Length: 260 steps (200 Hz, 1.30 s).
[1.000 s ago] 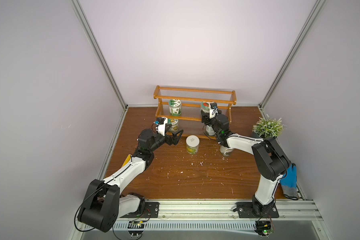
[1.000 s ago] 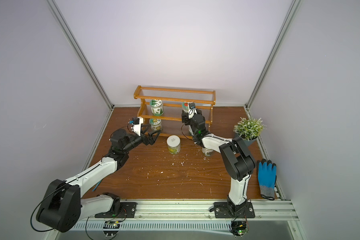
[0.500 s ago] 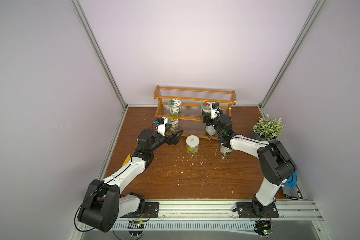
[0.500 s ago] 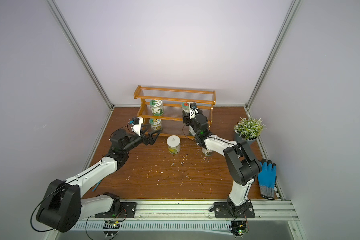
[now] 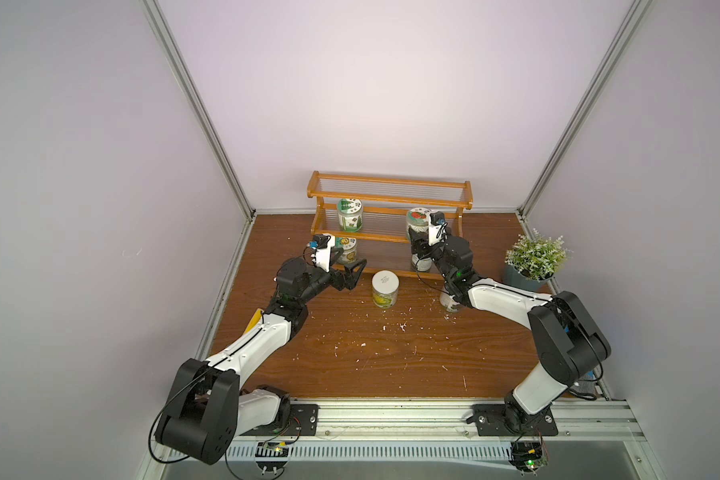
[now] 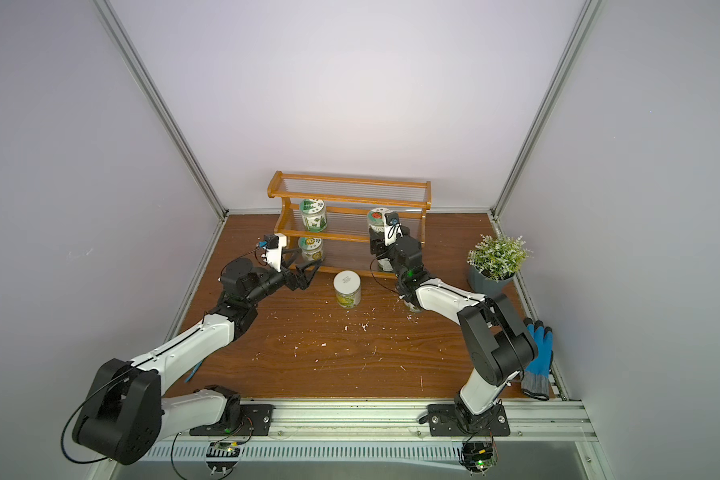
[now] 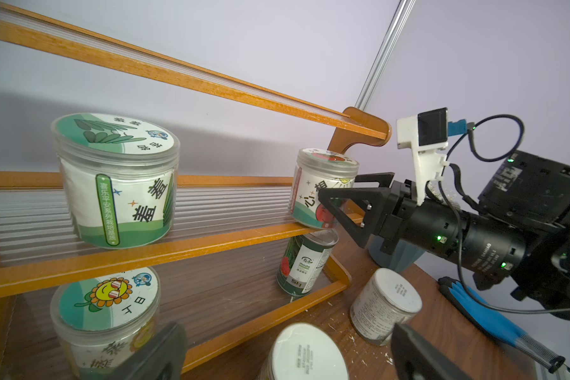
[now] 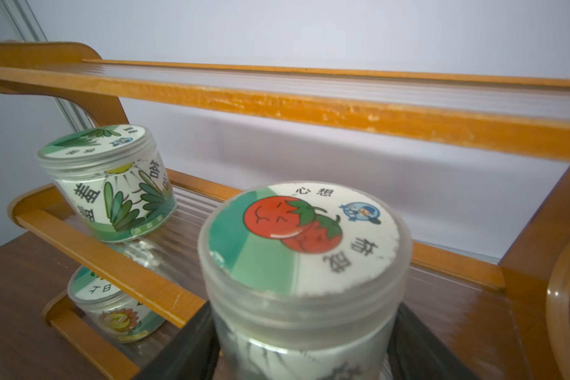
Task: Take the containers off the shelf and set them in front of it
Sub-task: 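Pick up a container from the shelf.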
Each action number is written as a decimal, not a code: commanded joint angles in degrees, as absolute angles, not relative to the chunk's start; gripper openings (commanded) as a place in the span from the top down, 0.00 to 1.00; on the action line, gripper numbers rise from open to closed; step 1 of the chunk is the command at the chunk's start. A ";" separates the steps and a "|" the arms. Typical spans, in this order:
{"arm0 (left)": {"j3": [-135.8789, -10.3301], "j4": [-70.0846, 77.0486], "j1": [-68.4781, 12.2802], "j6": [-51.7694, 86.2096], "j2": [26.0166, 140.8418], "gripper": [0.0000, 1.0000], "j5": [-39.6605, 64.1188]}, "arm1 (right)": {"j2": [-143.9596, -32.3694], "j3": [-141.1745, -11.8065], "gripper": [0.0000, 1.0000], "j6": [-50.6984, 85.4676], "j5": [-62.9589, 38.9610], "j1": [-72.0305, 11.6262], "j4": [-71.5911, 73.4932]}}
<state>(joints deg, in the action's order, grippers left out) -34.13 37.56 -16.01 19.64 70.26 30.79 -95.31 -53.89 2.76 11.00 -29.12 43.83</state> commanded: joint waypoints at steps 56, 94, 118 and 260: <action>-34.27 38.86 -15.18 19.41 69.35 0.00 31.02 | -93.28 -54.92 0.43 4.34 9.58 -28.98 49.48; -34.28 39.11 -15.12 19.51 69.74 0.00 31.28 | -93.18 -54.72 0.39 4.36 9.42 -29.00 48.54; -34.28 39.46 -15.20 19.82 69.98 0.00 31.43 | -95.61 -58.37 0.23 3.95 9.32 -28.98 45.27; -34.37 38.58 -15.14 18.88 69.26 0.00 30.87 | -104.04 -69.36 0.12 7.70 12.12 -29.00 37.00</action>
<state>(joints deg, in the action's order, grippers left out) -34.13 37.52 -15.97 19.49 70.24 30.76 -105.80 -69.82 6.13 10.87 -29.12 35.55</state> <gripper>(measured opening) 0.997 0.910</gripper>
